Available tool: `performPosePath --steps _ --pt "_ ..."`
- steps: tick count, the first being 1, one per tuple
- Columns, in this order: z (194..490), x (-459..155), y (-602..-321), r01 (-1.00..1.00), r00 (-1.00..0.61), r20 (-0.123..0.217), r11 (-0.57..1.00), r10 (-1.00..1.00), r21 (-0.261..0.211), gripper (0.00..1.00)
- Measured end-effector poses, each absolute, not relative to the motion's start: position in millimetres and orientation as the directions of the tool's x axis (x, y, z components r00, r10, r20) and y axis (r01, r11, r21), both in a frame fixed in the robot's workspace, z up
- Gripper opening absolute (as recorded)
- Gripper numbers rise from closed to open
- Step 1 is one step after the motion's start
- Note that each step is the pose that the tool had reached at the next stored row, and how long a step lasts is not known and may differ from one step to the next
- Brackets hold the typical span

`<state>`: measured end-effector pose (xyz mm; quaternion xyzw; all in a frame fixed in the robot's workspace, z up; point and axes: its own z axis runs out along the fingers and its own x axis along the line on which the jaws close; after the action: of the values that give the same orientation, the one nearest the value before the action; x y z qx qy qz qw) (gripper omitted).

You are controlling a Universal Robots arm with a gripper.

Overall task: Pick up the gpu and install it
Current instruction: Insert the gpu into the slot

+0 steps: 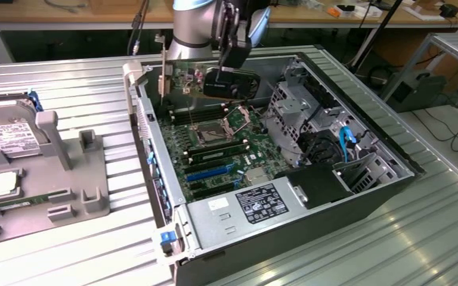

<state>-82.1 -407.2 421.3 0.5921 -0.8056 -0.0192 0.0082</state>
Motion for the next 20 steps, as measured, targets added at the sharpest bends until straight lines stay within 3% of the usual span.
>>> performPosePath --steps 11,20 --pt "421.3 -82.1 -407.2 -0.974 -0.222 -0.010 0.221 -0.975 0.041 0.27" --pt "421.2 -82.1 -407.2 -0.999 -0.001 -0.010 0.001 -1.000 0.041 0.27"
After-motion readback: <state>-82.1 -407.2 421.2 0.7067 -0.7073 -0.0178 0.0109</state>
